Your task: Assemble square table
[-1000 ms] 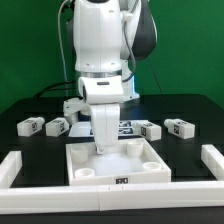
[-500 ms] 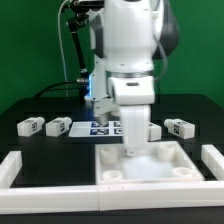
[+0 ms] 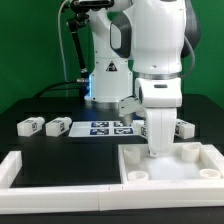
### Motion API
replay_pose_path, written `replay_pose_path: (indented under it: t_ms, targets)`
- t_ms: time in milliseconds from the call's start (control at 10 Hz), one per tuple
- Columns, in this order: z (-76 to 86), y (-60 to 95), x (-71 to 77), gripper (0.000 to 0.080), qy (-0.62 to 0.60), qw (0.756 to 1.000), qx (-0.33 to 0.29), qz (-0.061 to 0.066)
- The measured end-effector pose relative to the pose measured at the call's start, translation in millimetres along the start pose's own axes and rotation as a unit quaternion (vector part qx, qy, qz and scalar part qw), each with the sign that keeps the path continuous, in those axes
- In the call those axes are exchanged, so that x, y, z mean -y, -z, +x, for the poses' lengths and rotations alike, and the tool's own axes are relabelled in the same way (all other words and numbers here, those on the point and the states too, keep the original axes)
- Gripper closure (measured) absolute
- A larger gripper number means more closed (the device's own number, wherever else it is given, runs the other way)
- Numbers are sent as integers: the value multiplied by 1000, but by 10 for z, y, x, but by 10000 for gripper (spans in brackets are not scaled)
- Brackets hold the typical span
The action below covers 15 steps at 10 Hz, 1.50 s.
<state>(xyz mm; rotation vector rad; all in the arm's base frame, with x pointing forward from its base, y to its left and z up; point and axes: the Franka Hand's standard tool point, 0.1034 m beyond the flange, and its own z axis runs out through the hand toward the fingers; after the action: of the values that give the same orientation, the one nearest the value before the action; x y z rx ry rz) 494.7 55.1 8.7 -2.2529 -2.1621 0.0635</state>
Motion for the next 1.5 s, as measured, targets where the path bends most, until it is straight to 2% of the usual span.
replay_pose_path:
  t_ms: [100, 200, 300, 400, 600, 700, 1000, 1400, 1500]
  targets:
    - [-2, -2, 2, 741, 2, 1000, -2, -6]
    - [-4, -2, 2, 741, 2, 1000, -1, -6]
    - [-5, -8, 5, 659, 2, 1000, -2, -5]
    - [-6, -9, 6, 659, 1, 1000, -2, -5]
    - [-8, -11, 6, 275, 1, 1000, -2, -5]
    - [-9, -11, 7, 190, 1, 1000, -2, -5]
    - [-11, -13, 7, 152, 1, 1000, -2, -5]
    - [-6, -5, 12, 151, -1, 1000, -2, -5]
    - [56, 73, 84, 151, -56, 998, -3, -10]
